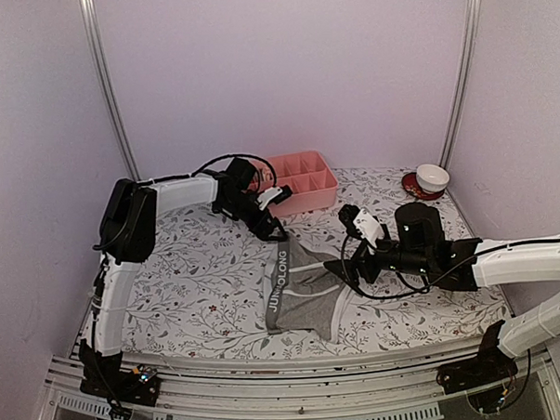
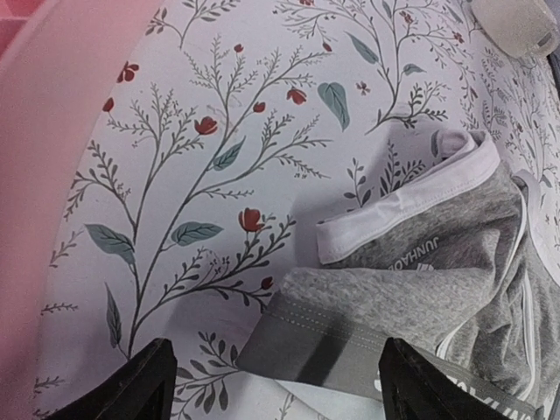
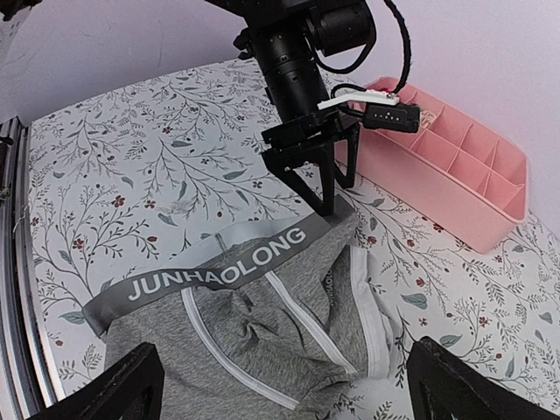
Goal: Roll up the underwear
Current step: Pick up the underwear from the center of the board.
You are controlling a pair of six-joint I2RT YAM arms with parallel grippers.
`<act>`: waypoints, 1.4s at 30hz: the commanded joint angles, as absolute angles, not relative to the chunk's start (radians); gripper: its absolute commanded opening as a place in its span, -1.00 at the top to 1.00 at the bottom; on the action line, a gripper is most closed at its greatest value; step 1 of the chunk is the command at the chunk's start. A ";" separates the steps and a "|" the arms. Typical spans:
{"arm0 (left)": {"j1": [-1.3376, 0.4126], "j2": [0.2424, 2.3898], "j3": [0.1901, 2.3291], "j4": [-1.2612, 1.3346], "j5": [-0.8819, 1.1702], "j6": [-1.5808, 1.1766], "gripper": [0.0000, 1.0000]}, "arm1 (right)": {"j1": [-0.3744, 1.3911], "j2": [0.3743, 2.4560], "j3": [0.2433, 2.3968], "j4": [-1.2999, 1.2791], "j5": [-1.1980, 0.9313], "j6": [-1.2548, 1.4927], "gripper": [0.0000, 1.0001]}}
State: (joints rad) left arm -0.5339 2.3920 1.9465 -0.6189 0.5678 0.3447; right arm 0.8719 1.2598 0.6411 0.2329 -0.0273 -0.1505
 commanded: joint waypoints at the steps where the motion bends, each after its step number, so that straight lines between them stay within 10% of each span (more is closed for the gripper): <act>1: -0.545 2.429 1.968 -0.655 0.537 0.380 -0.64 | 0.886 1.256 0.650 0.242 -0.009 -0.159 -0.98; 12: -0.602 2.415 1.926 -0.665 0.592 0.481 0.09 | 0.898 1.278 0.667 0.223 -0.001 -0.165 -0.98; 19: -0.616 2.372 1.920 -0.681 0.604 0.505 1.00 | 0.901 1.272 0.669 0.216 0.007 -0.170 -0.98; 30: -0.724 2.057 1.828 -0.680 0.469 0.681 1.00 | 0.902 1.177 0.607 0.280 0.074 -0.175 -0.98; 42: -1.054 1.470 0.859 -0.336 0.121 1.107 1.00 | 0.946 0.961 0.465 0.429 -0.110 -0.323 -0.98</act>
